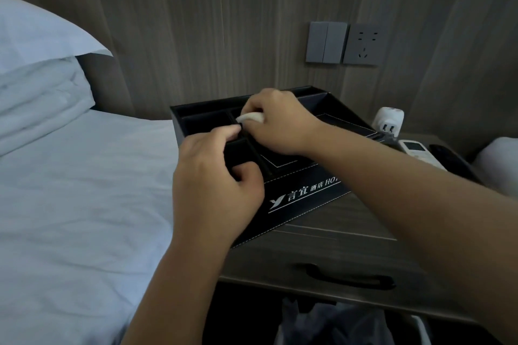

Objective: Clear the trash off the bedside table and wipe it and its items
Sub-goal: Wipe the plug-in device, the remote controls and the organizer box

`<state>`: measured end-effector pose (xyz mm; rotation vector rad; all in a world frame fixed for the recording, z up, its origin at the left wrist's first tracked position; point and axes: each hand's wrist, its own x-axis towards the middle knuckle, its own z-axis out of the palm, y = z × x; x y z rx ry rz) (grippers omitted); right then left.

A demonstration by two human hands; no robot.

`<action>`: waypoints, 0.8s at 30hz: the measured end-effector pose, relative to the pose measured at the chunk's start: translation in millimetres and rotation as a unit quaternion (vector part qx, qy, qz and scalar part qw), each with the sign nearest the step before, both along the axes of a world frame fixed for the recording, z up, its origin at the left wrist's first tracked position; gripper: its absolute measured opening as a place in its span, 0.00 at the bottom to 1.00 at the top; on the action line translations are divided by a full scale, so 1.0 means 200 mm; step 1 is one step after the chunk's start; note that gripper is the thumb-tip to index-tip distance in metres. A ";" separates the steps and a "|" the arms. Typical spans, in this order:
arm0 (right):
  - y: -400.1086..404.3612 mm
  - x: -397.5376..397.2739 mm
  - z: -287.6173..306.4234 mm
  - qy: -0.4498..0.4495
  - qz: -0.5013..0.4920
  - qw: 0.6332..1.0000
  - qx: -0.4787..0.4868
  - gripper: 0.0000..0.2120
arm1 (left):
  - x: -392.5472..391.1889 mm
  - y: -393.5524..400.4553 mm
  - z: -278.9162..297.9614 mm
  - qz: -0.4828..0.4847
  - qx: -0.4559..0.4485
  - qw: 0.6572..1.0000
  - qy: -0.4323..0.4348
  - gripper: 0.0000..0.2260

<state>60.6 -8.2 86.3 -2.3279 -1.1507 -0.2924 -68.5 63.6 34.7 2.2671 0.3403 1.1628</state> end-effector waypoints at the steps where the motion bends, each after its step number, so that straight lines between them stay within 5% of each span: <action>1: 0.01 0.00 0.00 0.011 0.003 1.000 -0.022 0.08 | 0.00 0.00 0.00 0.000 -0.001 1.000 -0.001 0.21; 11: -0.20 -0.12 0.15 0.087 0.036 0.993 -0.077 0.03 | 0.01 0.00 -0.01 0.011 -0.005 1.000 -0.014 0.18; 17: -0.18 -0.25 -0.05 -0.030 -0.020 0.995 0.090 0.04 | 0.01 0.01 -0.01 0.000 -0.016 1.000 -0.008 0.18; 24: -0.40 0.05 0.02 -0.055 -0.117 0.991 -0.016 0.06 | 0.00 0.01 -0.01 -0.021 -0.028 0.999 -0.003 0.19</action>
